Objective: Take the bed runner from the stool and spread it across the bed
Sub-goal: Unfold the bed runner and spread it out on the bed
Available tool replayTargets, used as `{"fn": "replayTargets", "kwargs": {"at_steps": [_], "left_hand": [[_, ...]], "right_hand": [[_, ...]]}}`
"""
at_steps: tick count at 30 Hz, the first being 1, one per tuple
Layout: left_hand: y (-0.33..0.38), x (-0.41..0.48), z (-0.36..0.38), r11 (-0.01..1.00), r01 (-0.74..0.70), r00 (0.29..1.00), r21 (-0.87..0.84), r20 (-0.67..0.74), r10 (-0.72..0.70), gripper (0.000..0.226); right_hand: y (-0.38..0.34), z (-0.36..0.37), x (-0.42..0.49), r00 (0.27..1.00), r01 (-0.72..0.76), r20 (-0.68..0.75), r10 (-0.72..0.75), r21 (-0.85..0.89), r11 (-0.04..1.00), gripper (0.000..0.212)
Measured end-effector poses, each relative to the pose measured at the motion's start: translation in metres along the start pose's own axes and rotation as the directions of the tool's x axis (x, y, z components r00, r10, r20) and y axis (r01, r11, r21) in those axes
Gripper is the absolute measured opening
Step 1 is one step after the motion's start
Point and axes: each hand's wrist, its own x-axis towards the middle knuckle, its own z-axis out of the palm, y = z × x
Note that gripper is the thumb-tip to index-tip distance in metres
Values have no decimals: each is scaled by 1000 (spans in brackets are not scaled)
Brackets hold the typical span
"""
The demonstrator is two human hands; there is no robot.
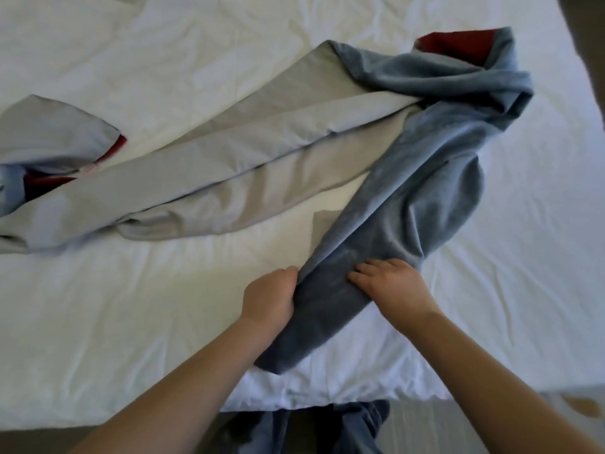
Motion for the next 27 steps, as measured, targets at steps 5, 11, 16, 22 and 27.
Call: {"fn": "replayTargets", "kwargs": {"at_steps": [5, 11, 16, 22, 27], "left_hand": [[73, -23, 47, 994, -62, 998, 89, 12, 61, 18], [184, -37, 101, 982, -168, 976, 83, 151, 154, 22], [270, -37, 119, 961, -274, 955, 36, 130, 268, 21], [337, -35, 119, 930, -345, 939, -125, -39, 342, 22], [341, -5, 109, 892, -450, 871, 35, -202, 448, 31]], "right_hand": [[58, 7, -53, 998, 10, -53, -17, -123, 992, 30], [133, 13, -137, 995, -17, -100, 3, -139, 990, 32], [203, 7, -205, 986, -127, -129, 102, -209, 970, 32], [242, -8, -261, 933, -300, -261, 248, -181, 937, 41], [235, 6, -272, 739, -661, -102, 666, 80, 746, 54]]}}
